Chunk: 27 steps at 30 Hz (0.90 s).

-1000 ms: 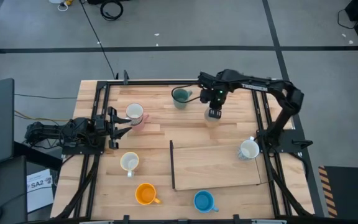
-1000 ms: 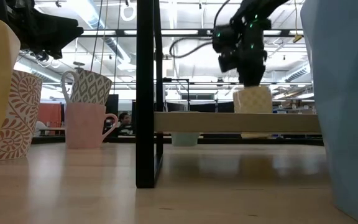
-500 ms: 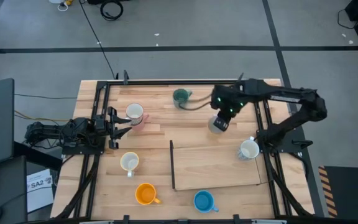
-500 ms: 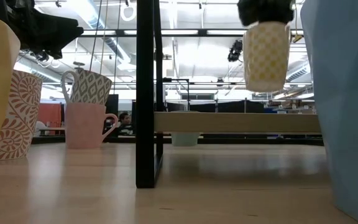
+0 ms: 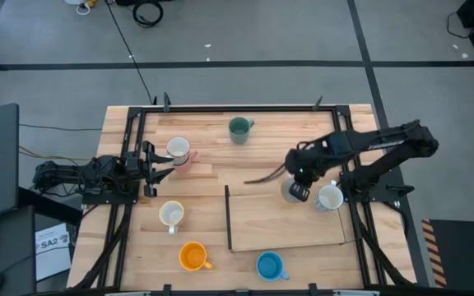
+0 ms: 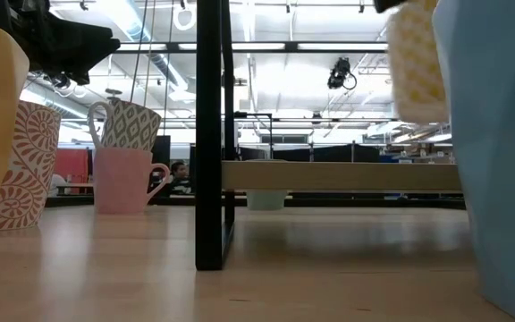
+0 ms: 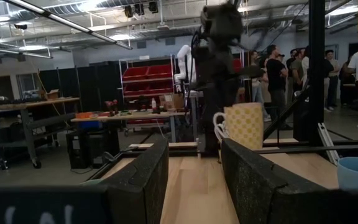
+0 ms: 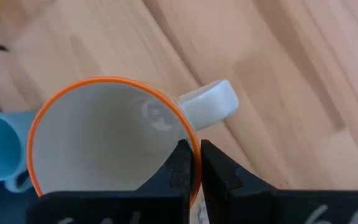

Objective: Place coffee mugs
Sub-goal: Put the yellow patterned mug on the shelf

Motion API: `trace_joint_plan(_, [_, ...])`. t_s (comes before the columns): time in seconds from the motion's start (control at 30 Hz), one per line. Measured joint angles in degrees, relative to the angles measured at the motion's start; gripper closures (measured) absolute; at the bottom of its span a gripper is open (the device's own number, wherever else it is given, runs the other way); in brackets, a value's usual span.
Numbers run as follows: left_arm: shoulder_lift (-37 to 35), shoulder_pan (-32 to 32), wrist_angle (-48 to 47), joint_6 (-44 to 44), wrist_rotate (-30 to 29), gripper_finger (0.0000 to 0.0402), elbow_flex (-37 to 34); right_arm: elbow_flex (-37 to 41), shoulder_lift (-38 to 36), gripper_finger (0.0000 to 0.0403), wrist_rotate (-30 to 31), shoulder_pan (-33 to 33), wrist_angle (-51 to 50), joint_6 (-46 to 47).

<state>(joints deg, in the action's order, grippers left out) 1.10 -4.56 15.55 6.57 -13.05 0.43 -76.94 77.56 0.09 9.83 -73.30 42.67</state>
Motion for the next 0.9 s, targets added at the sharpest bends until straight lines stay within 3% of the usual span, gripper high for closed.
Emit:
trace_joint_plan(0.27, [0.0, 0.0, 0.0, 0.0, 0.0, 0.0246, 0.0, 5.9, -1.8, 0.0381, 3.5, 3.8, 0.5, 8.4])
trace_joint_plan(0.9, [0.0, 0.0, 0.0, 0.0, 0.0, 0.0246, 0.0, 13.1, -1.9, 0.0381, 2.1, 3.9, 1.3, 9.8])
